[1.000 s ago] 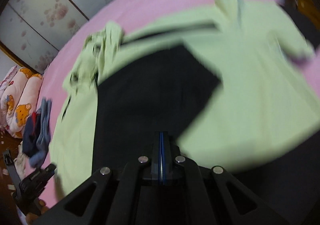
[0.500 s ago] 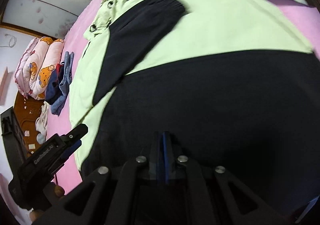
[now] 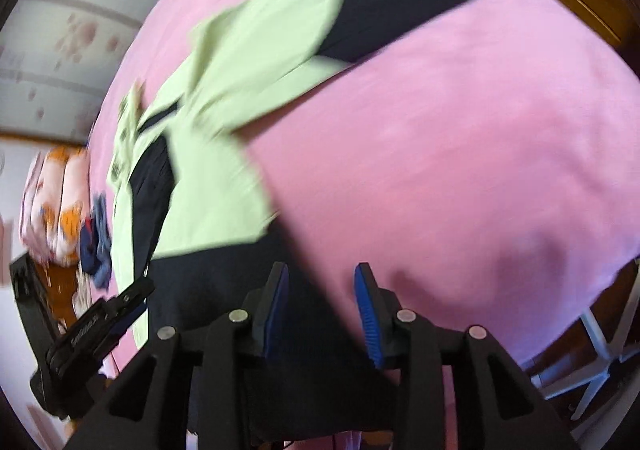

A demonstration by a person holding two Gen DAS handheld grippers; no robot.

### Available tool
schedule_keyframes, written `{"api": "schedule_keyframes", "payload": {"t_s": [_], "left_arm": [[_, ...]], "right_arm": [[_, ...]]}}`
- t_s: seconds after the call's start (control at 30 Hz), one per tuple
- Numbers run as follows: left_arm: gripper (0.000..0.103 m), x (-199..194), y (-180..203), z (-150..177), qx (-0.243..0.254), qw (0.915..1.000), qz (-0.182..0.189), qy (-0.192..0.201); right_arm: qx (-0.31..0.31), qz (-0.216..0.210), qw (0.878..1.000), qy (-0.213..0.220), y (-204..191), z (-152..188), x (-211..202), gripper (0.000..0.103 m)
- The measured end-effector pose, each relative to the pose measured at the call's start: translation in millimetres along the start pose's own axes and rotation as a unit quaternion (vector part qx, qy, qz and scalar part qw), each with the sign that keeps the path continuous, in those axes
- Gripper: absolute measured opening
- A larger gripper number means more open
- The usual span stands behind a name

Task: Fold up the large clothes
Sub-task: 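Grasp the other black sleeve cuff with the right tool and lift it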

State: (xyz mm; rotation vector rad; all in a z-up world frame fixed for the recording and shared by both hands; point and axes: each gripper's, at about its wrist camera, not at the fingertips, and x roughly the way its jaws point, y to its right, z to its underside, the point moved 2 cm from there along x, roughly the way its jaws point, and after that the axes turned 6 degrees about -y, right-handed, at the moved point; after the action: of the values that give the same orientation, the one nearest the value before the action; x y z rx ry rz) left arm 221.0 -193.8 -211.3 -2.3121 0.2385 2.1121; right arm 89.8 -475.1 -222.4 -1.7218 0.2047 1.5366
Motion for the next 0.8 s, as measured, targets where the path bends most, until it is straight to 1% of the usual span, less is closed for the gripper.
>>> {"api": "schedule_keyframes", "payload": {"t_s": [0.03, 0.07, 0.13, 0.17, 0.2, 0.23, 0.27, 0.33, 0.4, 0.53, 0.73, 0.8], "left_arm": [[0.067, 0.6, 16.1, -0.4, 0.009, 1.0000, 0.002, -0.003], [0.068, 1.7, 28.6, -1.2, 0.017, 0.9998, 0.003, -0.005], [0.070, 4.9, 56.3, -1.9, 0.040, 0.9991, -0.003, -0.014], [0.072, 7.9, 69.7, -2.2, 0.054, 0.9983, -0.006, -0.021], [0.073, 10.3, 78.4, -3.0, 0.066, 0.9974, -0.008, -0.029], [0.073, 13.2, 91.6, -3.5, 0.079, 0.9961, -0.009, -0.039], [0.073, 15.9, 98.6, -4.1, 0.085, 0.9953, -0.009, -0.044], [0.074, 20.4, 111.8, -6.4, 0.094, 0.9941, -0.010, -0.053], [0.076, 24.8, 122.6, -9.5, 0.099, 0.9932, -0.009, -0.062], [0.077, 31.3, 134.0, -16.6, 0.101, 0.9921, -0.021, -0.071], [0.077, 44.8, 139.8, -25.9, 0.097, 0.9915, -0.018, -0.085], [0.077, 45.5, 141.7, -26.9, 0.097, 0.9915, -0.020, -0.084]], "right_arm": [[0.010, -0.003, 1.000, 0.002, 9.0, -5.6, -4.4, 0.035], [0.029, -0.010, 1.000, 0.007, 26.2, -16.4, -11.9, 0.035], [0.059, -0.023, 0.998, 0.014, 46.8, -30.9, -21.4, 0.035], [0.081, -0.032, 0.996, 0.025, 62.3, -42.8, -28.7, 0.035], [0.091, -0.036, 0.995, 0.031, 68.5, -48.8, -31.8, 0.035], [0.104, -0.042, 0.993, 0.040, 79.4, -58.8, -36.5, 0.035], [0.125, -0.051, 0.990, 0.052, 93.1, -72.3, -40.9, 0.035], [0.156, -0.068, 0.983, 0.067, 110.9, -88.9, -45.4, 0.035], [0.195, -0.094, 0.973, 0.086, 130.5, -109.2, -47.9, 0.035], [0.247, -0.127, 0.954, 0.112, 158.8, -143.5, -44.6, 0.035], [0.280, -0.154, 0.936, 0.147, 177.6, -182.8, -34.1, 0.035], [0.281, -0.155, 0.933, 0.165, 179.2, -192.4, -32.5, 0.035]]}}
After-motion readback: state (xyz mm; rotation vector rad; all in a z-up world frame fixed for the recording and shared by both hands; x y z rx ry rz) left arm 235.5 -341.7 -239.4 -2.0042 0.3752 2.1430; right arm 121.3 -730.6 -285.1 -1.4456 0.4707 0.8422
